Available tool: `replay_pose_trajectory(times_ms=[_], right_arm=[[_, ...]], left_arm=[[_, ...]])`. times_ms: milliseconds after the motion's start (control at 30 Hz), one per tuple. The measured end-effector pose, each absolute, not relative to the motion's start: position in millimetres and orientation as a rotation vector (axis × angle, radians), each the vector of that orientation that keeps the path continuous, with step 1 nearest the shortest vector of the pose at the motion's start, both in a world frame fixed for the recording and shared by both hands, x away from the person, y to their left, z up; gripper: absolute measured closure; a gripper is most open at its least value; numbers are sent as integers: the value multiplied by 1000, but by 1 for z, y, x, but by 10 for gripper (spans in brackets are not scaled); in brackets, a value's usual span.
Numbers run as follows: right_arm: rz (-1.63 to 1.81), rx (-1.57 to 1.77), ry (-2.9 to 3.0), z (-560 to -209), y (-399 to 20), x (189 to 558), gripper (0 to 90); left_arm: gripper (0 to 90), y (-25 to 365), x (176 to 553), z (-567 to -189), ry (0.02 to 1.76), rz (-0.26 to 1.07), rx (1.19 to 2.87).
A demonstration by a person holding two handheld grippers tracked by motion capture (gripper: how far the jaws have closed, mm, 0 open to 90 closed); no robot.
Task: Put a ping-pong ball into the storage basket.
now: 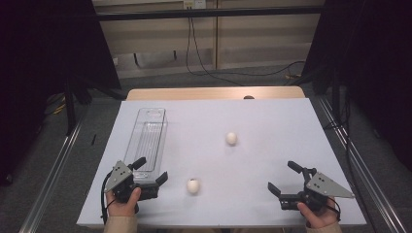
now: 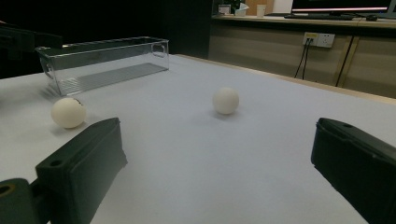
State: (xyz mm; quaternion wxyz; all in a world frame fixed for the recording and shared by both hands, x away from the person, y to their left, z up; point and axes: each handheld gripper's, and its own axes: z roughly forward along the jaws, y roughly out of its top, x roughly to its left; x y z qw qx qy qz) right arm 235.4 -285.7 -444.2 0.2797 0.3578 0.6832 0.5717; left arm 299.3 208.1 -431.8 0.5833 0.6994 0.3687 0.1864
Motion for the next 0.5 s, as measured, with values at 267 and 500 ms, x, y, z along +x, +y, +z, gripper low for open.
replay_pose_trajectory(times_ms=[267,500], right_arm=[[1537,958,1838,-444,-285,236,16],[1541,959,1839,-444,-286,236,13]], left_arm=[[20,204,300,-431,849,418,1642],[20,201,301,-430,840,406,1640]])
